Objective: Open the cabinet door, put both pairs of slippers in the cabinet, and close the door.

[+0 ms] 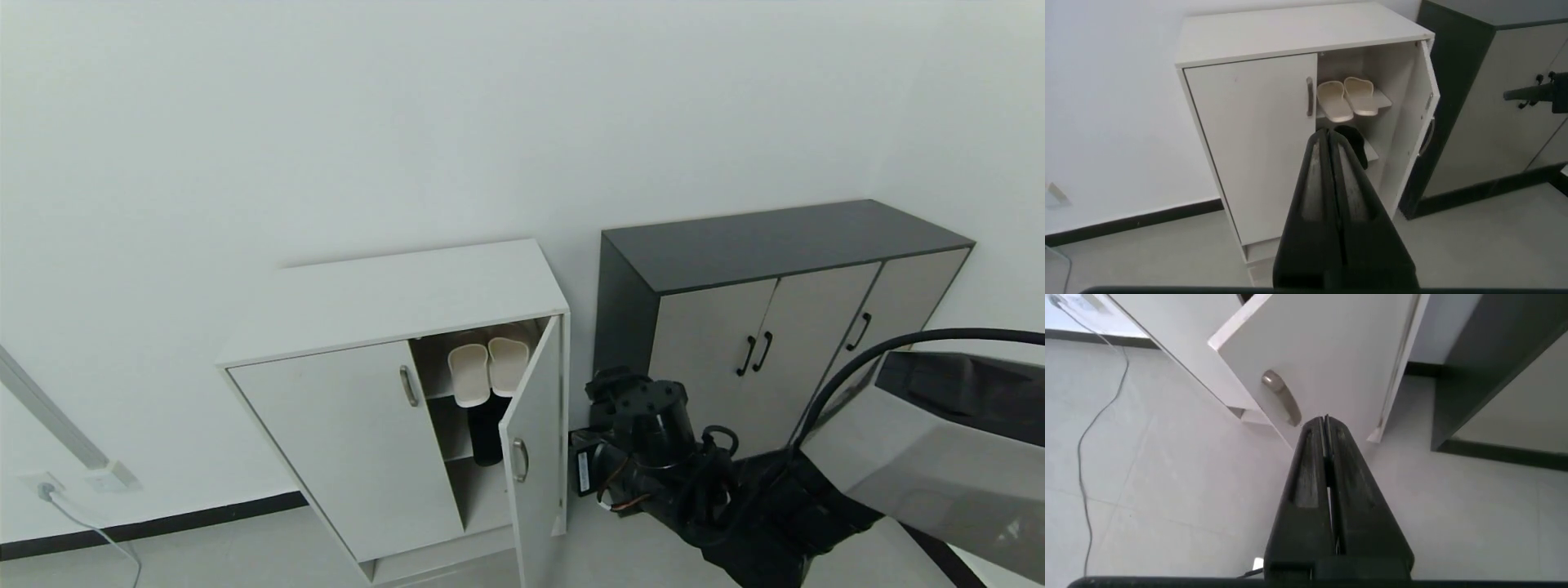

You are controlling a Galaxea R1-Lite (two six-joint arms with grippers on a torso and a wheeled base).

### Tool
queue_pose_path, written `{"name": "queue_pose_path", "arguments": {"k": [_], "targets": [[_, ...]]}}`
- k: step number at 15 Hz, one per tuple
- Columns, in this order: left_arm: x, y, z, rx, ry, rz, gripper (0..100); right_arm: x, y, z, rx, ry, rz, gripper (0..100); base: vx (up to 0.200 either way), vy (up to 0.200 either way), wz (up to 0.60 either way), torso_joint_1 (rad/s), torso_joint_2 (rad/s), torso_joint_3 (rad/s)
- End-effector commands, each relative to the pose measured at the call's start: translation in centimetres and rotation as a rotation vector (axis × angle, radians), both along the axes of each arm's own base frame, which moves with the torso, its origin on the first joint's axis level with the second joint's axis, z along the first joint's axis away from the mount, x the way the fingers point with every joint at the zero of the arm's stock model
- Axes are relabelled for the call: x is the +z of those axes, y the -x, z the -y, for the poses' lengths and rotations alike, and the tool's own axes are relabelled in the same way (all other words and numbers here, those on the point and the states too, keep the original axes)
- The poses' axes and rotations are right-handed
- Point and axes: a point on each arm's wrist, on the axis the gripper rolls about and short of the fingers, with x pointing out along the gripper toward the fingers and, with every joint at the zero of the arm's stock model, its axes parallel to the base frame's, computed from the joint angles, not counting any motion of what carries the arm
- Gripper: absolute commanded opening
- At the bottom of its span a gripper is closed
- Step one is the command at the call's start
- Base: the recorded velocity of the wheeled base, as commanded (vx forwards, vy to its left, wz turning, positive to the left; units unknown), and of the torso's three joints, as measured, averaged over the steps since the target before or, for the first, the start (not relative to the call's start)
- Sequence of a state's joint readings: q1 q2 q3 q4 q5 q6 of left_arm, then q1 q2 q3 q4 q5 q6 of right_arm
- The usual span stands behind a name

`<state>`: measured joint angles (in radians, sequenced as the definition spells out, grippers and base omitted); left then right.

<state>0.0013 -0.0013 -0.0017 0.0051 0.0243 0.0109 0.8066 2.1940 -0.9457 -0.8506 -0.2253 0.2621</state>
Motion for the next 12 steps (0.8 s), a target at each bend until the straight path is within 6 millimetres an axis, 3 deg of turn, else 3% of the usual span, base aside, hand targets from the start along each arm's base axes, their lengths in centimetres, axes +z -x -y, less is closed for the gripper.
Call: {"name": "queue_pose_path", "arguments": {"k": [1, 3, 10, 12], "targets": [[0.0, 0.0, 0.0, 0.001, 0.000, -0.001, 0, 0.1, 0.0, 0.0, 0.000, -0.003, 0.002, 0, 0.000, 0.000, 0.60, 0.002, 0.00, 0.007], [0.0, 0.0, 0.0, 0.001, 0.000, -0.001, 0, 0.1, 0.1, 0.0, 0.001, -0.008, 0.004, 0, 0.000, 0.000, 0.60, 0.002, 0.00, 0.005], [0.0, 0.0, 0.0, 0.001, 0.000, -0.001, 0, 0.3, 0.0, 0.2, -0.004, -0.025, 0.033, 0, 0.000, 0.000, 0.00, 0.000, 0.00, 0.000], [0.0, 0.0, 0.0, 0.001, 0.000, -0.001, 0, 1.3, -0.9, 1.8, -0.029, 0.018, 0.074, 0, 0.000, 0.000, 0.00, 0.000, 0.00, 0.000]]}}
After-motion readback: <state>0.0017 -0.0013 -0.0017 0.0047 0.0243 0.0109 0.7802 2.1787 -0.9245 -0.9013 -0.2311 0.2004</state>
